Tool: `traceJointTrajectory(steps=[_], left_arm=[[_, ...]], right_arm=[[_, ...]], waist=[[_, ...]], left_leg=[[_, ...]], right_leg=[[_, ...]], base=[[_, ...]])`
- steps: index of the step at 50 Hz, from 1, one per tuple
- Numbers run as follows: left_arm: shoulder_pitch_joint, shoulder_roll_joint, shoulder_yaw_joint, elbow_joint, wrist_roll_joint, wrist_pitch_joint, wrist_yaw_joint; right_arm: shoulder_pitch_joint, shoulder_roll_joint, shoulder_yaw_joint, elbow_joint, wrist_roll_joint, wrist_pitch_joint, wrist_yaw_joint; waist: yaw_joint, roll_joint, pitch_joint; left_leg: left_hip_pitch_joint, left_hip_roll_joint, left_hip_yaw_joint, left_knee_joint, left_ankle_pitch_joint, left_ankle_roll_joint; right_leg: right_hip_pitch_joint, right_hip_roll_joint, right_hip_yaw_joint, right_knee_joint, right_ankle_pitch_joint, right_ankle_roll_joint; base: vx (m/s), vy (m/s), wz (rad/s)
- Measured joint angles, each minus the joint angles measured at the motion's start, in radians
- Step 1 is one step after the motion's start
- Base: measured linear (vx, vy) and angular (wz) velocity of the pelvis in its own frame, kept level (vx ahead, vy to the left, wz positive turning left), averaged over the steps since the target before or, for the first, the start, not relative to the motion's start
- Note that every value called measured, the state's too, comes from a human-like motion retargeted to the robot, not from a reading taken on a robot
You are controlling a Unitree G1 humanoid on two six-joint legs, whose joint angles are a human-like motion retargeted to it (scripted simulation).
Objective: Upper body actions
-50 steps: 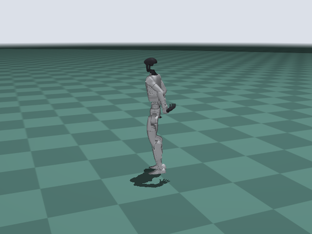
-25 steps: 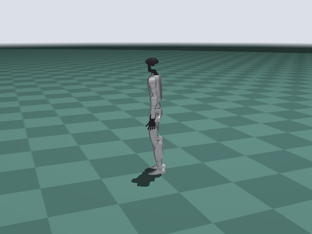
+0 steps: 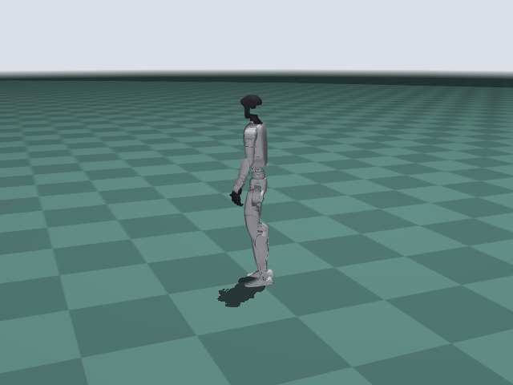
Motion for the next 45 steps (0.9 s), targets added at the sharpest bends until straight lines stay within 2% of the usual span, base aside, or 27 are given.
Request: traceJointTrajectory(steps=[3,5,7,13,15,20,25,30,35,42,45], left_arm=[[-0.003,-0.031,0.026,0.006,-0.109,0.001,0.007],[-0.006,-0.031,0.021,0.005,-0.100,0.006,0.022],[-0.008,-0.011,0.000,-0.016,-0.055,-0.005,0.099],[0.001,0.051,-0.078,-0.086,0.070,-0.105,0.629],[0.000,0.052,-0.070,-0.062,0.101,-0.121,0.708],[-0.023,0.044,-0.058,0.035,0.065,-0.088,0.572],[-0.023,0.047,-0.078,0.036,0.097,-0.130,0.502],[-0.004,0.034,-0.095,0.005,0.123,-0.123,0.421],[0.000,0.026,-0.051,-0.024,0.131,-0.112,0.316],[-0.007,0.072,-0.073,-0.044,0.151,-0.116,0.197],[0.018,0.075,-0.053,-0.065,0.141,-0.112,0.178]], right_arm=[[0.012,-0.002,-0.012,0.008,0.009,0.000,-0.017],[0.020,-0.006,-0.019,0.014,0.023,0.001,-0.024],[0.023,-0.012,-0.024,0.022,0.041,0.001,-0.031],[0.027,-0.017,-0.041,0.035,0.074,0.008,-0.044],[0.026,-0.013,-0.046,0.030,0.079,0.013,-0.042],[0.018,-0.002,-0.045,-0.009,0.097,0.006,-0.031],[0.023,0.011,-0.063,-0.057,0.141,0.000,-0.032],[0.042,0.015,-0.114,-0.079,0.215,-0.029,-0.046],[0.052,0.003,-0.136,-0.080,0.252,-0.036,-0.085],[0.065,-0.009,-0.185,-0.028,0.287,-0.017,-0.117],[0.078,-0.017,-0.231,0.002,0.291,-0.003,-0.118]], waist=[[0.000,0.001,-0.008],[-0.002,0.005,-0.013],[-0.005,0.007,-0.014],[-0.017,0.011,-0.003],[-0.025,0.013,0.005],[-0.041,0.030,0.028],[-0.024,0.048,0.049],[-0.043,0.019,0.058],[-0.059,-0.002,0.081],[-0.053,0.029,0.069],[-0.013,0.043,0.050]], left_leg=[[0.008,-0.003,-0.002,0.005,-0.015,0.003],[0.013,-0.004,-0.002,0.009,-0.025,0.006],[0.020,-0.005,-0.001,0.012,-0.035,0.008],[0.050,0.002,0.009,0.018,-0.061,0.012],[0.060,0.009,0.014,0.017,-0.067,0.012],[0.071,0.040,0.044,0.017,-0.086,0.008],[0.087,0.076,0.115,0.009,-0.106,-0.006],[0.109,0.048,0.123,-0.003,-0.124,-0.011],[0.152,0.029,0.134,-0.016,-0.146,-0.024],[0.194,0.066,0.172,0.011,-0.197,-0.074],[0.220,0.064,0.191,0.049,-0.202,-0.098]], right_leg=[[0.007,-0.001,0.003,0.009,-0.011,0.003],[0.010,-0.001,0.005,0.016,-0.019,0.005],[0.013,-0.001,0.008,0.025,-0.028,0.006],[0.016,0.001,0.020,0.078,-0.057,0.012],[0.011,0.003,0.024,0.106,-0.060,0.016],[-0.038,0.028,0.053,0.220,0.004,0.030],[-0.111,0.053,0.052,0.332,0.036,0.030],[-0.176,0.011,-0.072,0.209,0.058,-0.008],[-0.237,-0.003,-0.104,0.043,0.151,0.008],[-0.248,0.010,-0.196,-0.034,0.086,-0.003],[-0.218,0.023,-0.155,-0.039,0.165,-0.021]], base=[[0.12,0.03,-0.04],[0.12,0.03,-0.06],[0.14,0.02,-0.08],[0.13,-0.01,-0.12],[0.06,-0.05,-0.20],[0.01,-0.06,-0.47],[0.00,-0.10,-0.79],[0.04,-0.17,-0.16],[0.04,-0.27,-0.11],[0.16,-0.33,-0.26],[0.36,-0.32,-0.37]])
